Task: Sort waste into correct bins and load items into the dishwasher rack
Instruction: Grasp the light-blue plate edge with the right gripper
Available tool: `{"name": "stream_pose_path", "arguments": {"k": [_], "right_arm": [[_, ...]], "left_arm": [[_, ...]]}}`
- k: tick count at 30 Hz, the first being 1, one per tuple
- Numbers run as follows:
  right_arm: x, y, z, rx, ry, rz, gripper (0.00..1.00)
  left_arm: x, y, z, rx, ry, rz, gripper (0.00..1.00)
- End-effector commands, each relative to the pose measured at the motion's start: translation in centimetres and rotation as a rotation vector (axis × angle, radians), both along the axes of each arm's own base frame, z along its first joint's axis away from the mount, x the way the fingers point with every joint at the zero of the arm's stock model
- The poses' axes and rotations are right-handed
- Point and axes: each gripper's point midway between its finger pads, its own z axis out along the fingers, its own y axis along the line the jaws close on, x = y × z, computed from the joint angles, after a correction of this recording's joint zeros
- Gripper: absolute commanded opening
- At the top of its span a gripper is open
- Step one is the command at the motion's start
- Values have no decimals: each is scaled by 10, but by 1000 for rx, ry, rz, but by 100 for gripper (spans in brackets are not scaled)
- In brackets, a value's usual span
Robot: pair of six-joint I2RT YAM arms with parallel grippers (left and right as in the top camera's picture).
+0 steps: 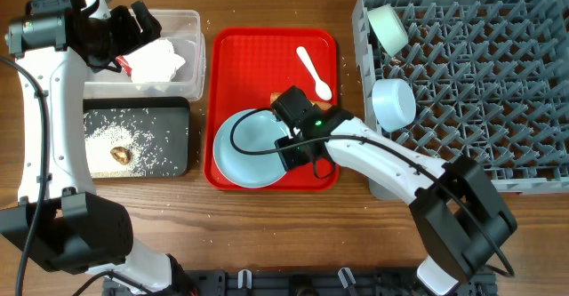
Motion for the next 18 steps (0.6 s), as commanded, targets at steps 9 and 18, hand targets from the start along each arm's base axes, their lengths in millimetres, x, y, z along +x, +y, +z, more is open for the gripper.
{"name": "stream_pose_path", "arguments": {"k": [9, 18], "right_arm": [[7, -13, -45, -109, 1, -19, 22], [10, -9, -14, -135, 12, 49, 4]], "left_arm": [[1, 2, 1, -14, -5, 9, 100], [1, 2, 1, -14, -5, 9, 100]]}}
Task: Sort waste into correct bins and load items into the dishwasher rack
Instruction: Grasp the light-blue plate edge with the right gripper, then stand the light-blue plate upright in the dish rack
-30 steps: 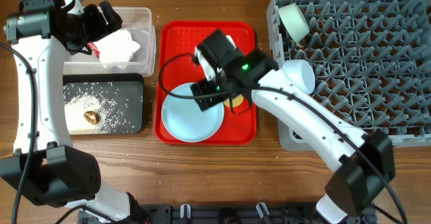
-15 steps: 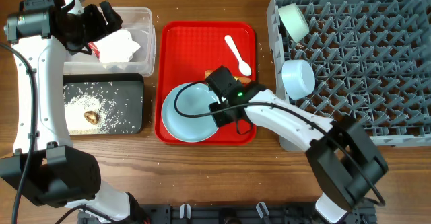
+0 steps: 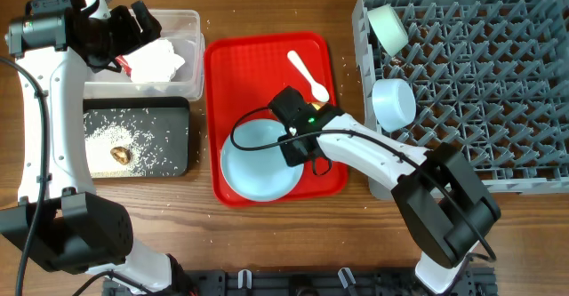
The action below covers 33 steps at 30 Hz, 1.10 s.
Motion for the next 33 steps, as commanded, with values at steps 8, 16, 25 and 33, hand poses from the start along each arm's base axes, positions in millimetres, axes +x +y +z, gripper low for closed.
{"name": "stream_pose_path", "arguments": {"k": [8, 16, 25, 33], "right_arm": [[59, 26, 153, 132, -296, 79, 4], [130, -210, 300, -146, -780, -618, 4], [161, -351, 325, -664, -905, -748, 4], [204, -351, 257, -907, -681, -400, 4]], "left_arm": [[1, 2, 1, -14, -5, 9, 100], [1, 2, 1, -14, -5, 9, 100], [1, 2, 1, -14, -5, 9, 100], [1, 1, 1, -14, -5, 9, 100]]}}
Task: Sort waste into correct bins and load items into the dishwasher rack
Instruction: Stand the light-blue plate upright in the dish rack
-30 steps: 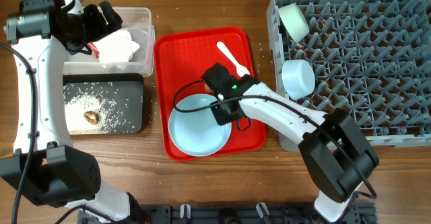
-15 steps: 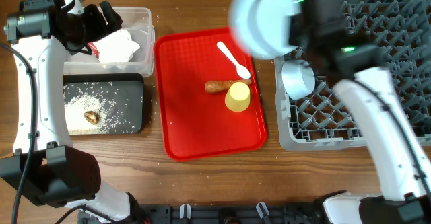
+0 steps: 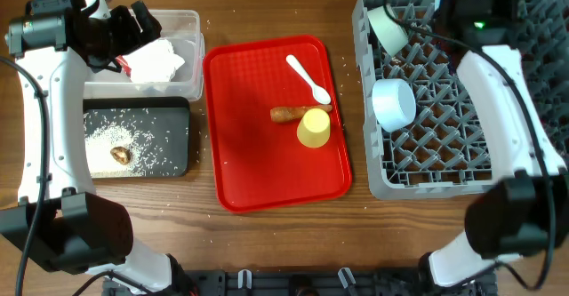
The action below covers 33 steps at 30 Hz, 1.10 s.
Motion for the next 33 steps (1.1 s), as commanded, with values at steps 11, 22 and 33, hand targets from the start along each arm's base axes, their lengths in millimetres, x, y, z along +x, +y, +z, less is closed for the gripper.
{"name": "stream_pose_path", "arguments": {"k": [11, 22, 33], "right_arm": [[15, 30, -49, -16, 226, 170, 21], [9, 61, -22, 219, 13, 192, 100], [-64, 246, -13, 978, 228, 904, 100]], "left_arm": [[1, 1, 1, -14, -5, 9, 100], [1, 1, 1, -14, -5, 9, 100], [4, 1, 3, -15, -20, 7, 100]]}}
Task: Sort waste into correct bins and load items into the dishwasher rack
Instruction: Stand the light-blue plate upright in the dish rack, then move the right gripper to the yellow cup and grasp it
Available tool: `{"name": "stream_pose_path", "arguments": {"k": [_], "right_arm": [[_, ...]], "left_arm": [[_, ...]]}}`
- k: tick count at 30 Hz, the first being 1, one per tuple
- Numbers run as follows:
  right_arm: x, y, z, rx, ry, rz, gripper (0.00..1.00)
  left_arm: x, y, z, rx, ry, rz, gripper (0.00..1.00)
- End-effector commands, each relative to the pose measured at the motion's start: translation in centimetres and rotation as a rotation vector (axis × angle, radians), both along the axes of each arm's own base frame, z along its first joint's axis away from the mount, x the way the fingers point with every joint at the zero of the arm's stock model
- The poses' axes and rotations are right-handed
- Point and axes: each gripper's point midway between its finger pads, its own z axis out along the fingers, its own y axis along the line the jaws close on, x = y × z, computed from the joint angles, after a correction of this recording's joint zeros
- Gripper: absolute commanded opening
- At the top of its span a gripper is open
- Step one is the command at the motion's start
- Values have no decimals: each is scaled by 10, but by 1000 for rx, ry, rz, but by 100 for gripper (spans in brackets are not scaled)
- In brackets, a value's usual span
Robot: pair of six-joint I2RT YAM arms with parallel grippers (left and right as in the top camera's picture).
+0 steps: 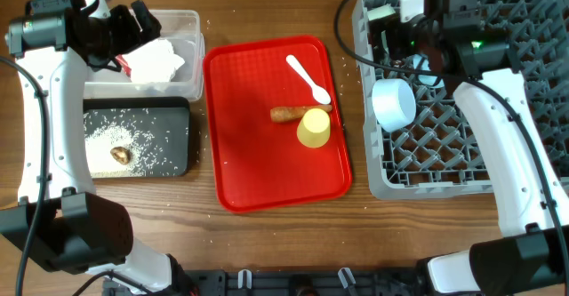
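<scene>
A red tray (267,167) in the middle carries a white spoon (308,76), a brown food scrap (285,114) and an upturned yellow cup (313,128). At the right stands the grey dishwasher rack (524,145) with a light blue cup (394,103) on its left side. My right gripper (418,54) hangs over the rack's upper left, shut on a light blue plate (429,70); only a sliver of the plate shows. My left gripper (138,25) stands open over the clear bin (182,20).
The clear bin holds crumpled white paper (156,63). Below it, a black tray (169,145) carries scattered grains and a brown scrap (121,154). A pale cup (380,16) sits at the rack's top-left corner, partly hidden by my right arm.
My right arm has moved left and down over the rack's upper left part, and a sliver of the light blue plate now shows under it. The left arm has not moved.
My right gripper was at the light blue plate on the red tray, which hid the yellow cup. The tray then sat slightly shifted. Later the plate was off the tray, the arm over the rack's far edge. Now the arm is lower in the rack.
</scene>
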Motion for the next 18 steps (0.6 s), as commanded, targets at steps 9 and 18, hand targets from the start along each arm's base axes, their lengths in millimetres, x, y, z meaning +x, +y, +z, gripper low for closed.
{"name": "stream_pose_path", "arguments": {"k": [9, 18], "right_arm": [[-24, 82, 1, 369, 121, 322, 94], [-13, 10, 12, 370, 113, 22, 88]], "left_arm": [[0, -91, -17, -101, 28, -262, 100], [-28, -256, -88, 161, 101, -722, 100]]}}
